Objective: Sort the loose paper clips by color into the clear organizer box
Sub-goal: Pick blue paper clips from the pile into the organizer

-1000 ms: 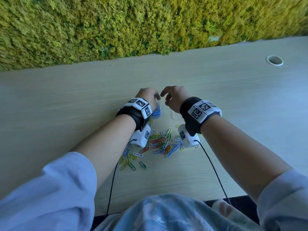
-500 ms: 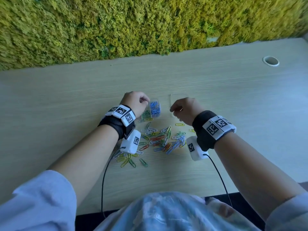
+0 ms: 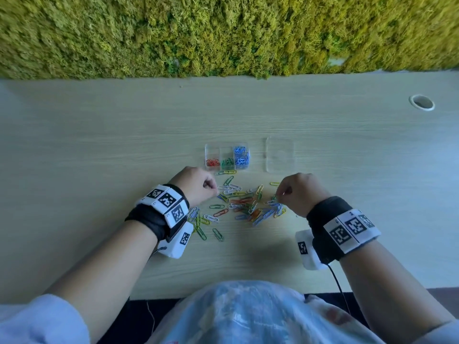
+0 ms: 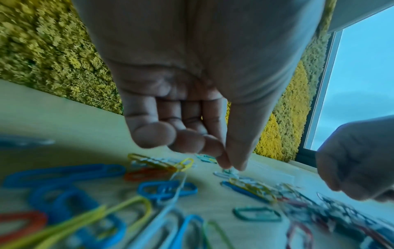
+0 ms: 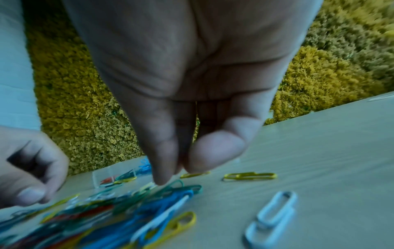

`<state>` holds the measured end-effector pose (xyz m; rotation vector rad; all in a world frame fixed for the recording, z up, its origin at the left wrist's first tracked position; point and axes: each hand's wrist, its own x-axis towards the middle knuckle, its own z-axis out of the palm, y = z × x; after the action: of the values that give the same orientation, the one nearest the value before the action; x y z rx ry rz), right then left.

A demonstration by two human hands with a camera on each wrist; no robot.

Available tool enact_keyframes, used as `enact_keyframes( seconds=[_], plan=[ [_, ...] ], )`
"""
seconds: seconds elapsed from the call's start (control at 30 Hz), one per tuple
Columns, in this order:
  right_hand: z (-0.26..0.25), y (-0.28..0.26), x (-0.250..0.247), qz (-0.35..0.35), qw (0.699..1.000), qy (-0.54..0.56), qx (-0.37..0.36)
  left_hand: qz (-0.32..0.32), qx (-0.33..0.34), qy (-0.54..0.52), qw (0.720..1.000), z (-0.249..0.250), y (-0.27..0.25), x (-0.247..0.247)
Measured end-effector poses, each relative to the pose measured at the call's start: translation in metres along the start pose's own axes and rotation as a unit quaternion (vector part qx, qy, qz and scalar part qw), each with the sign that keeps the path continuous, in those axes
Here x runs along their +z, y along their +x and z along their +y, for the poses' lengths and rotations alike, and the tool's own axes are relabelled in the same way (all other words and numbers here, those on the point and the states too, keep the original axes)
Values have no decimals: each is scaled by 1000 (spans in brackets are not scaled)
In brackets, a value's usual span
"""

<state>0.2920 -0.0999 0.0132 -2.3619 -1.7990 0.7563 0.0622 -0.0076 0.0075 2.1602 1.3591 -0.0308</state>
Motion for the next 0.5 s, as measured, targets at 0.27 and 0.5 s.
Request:
enact_keyframes(
  seconds=[0.27,0.5],
  plan=[
    [1,-3,13,-19,999,-14,23,-47,23,24,998,15,-15,15],
    [7,-10,-1,25,968,251,14,-79,87,48,992,54,-11,24]
  ],
)
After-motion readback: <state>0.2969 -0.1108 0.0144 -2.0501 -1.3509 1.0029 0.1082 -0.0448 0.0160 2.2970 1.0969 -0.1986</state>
